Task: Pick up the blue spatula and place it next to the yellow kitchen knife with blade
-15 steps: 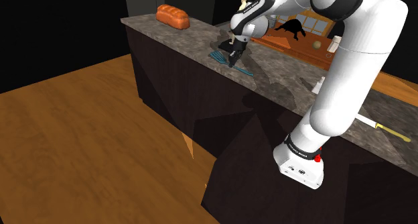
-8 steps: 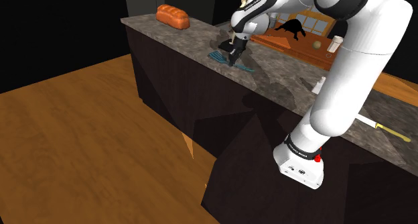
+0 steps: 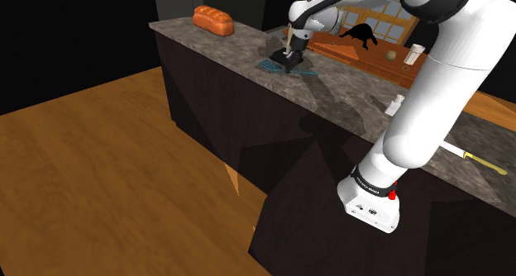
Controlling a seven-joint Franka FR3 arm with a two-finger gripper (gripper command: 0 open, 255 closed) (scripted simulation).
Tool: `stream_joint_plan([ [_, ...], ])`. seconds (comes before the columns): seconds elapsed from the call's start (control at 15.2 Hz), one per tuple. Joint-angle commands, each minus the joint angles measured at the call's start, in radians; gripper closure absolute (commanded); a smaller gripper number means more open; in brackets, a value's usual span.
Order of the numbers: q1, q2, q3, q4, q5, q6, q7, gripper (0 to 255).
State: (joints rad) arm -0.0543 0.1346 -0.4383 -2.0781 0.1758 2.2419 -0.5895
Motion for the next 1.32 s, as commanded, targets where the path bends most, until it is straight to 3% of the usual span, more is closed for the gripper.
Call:
stream_joint_plan([
  [0.0, 0.001, -0.011, -0.002, 0.016, -0.009, -0.025, 0.007, 255],
  [0.46, 0.005, -0.054, -0.006, 0.064, -0.04, -0.11, 0.033, 255],
  [0.86, -0.021, -0.28, -0.028, -0.178, -0.155, -0.071, 0.044, 255],
  [1.25, -0.095, -0.506, -0.037, -0.379, -0.274, -0.081, 0.049, 255],
])
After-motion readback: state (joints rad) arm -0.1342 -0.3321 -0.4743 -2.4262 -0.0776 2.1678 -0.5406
